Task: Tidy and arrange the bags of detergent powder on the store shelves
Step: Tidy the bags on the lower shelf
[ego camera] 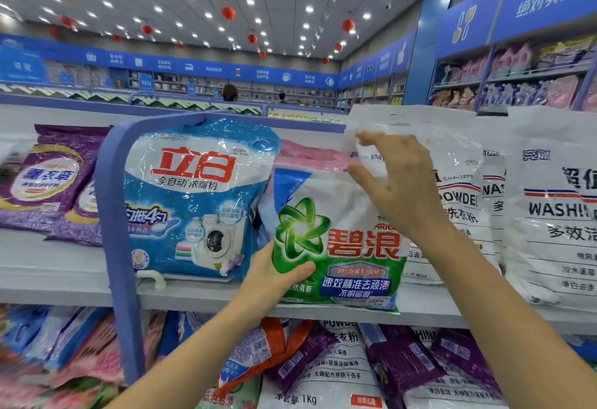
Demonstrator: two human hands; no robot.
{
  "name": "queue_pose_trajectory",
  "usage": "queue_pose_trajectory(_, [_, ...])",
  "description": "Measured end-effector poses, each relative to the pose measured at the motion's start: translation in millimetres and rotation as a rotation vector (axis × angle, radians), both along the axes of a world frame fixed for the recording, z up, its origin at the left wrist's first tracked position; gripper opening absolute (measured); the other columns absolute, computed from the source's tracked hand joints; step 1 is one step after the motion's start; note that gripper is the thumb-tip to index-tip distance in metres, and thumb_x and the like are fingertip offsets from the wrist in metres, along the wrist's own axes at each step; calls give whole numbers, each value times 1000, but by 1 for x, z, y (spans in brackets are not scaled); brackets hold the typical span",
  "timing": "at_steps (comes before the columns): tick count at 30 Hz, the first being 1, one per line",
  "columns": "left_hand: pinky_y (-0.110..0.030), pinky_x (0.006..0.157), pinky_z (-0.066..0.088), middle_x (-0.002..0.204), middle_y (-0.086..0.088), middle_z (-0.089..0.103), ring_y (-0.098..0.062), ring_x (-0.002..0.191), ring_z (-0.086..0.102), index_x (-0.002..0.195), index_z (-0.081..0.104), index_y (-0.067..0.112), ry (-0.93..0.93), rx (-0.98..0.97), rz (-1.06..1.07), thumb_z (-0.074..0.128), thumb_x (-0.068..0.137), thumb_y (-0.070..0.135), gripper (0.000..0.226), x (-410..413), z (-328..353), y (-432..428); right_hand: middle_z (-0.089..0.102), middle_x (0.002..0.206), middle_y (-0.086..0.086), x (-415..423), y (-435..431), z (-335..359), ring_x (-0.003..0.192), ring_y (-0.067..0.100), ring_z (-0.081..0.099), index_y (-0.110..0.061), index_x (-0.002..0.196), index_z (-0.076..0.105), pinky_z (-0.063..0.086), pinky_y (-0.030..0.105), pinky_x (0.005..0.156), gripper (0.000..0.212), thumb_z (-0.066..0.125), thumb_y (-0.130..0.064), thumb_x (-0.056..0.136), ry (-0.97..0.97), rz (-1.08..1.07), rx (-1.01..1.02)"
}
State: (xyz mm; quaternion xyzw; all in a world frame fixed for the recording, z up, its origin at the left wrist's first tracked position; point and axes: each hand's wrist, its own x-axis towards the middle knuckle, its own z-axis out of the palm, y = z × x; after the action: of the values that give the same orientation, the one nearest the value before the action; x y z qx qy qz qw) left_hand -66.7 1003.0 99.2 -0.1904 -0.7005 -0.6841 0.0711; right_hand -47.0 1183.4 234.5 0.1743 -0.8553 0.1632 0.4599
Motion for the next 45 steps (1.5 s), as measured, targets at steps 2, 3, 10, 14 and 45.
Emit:
queue_pose_trajectory(2, [-11, 71, 49, 99, 7, 72, -4, 89, 68, 103, 63, 19, -5, 7, 2, 72, 79, 7, 28, 3, 3, 1, 67, 107, 0, -1, -27, 2, 101, 21, 57, -20, 123, 58, 36, 36, 90, 57, 39, -59, 85, -93, 15, 203])
queue_pose_trajectory(3, [-11, 71, 49, 99, 7, 72, -3, 89, 68, 104, 63, 18, -5, 7, -6, 72, 79, 7, 29, 4, 4, 1, 69, 102, 0, -5, -38, -3, 94, 22, 61, -20, 115, 62, 40, 35, 85, 49, 44, -55, 87, -82, 6, 234])
queue_pose_trajectory(10, [-12, 75, 48, 99, 12, 73, -2, 93, 67, 110, 61, 17, -7, 12, -50, 71, 80, 6, 34, 16, 8, -7, 64, 67, 0, -26, -53, -12, 56, 10, 45, -13, 83, 64, 33, 19, 48, 18, 56, -26, 92, 62, 90, -17])
queue_pose_trajectory(14, [-12, 74, 49, 93, 19, 72, 0, 89, 67, 101, 62, 24, 2, 16, -31, 70, 81, 6, 29, 24, 11, -18, 61, 63, -6, -19, -70, -10, 54, 4, 42, -16, 78, 64, 31, 13, 49, 17, 56, -27, 88, 194, 94, -17])
queue_pose_trajectory(45, [-20, 59, 55, 70, 9, 73, -8, 67, 71, 88, 65, 19, 3, 191, 501, 73, 72, 30, 21, 81, 64, -497, 44, 122, -28, 30, -455, -49, 107, -16, 46, -43, 134, 20, 43, 4, 73, 72, 56, -51, 72, -592, 756, -647])
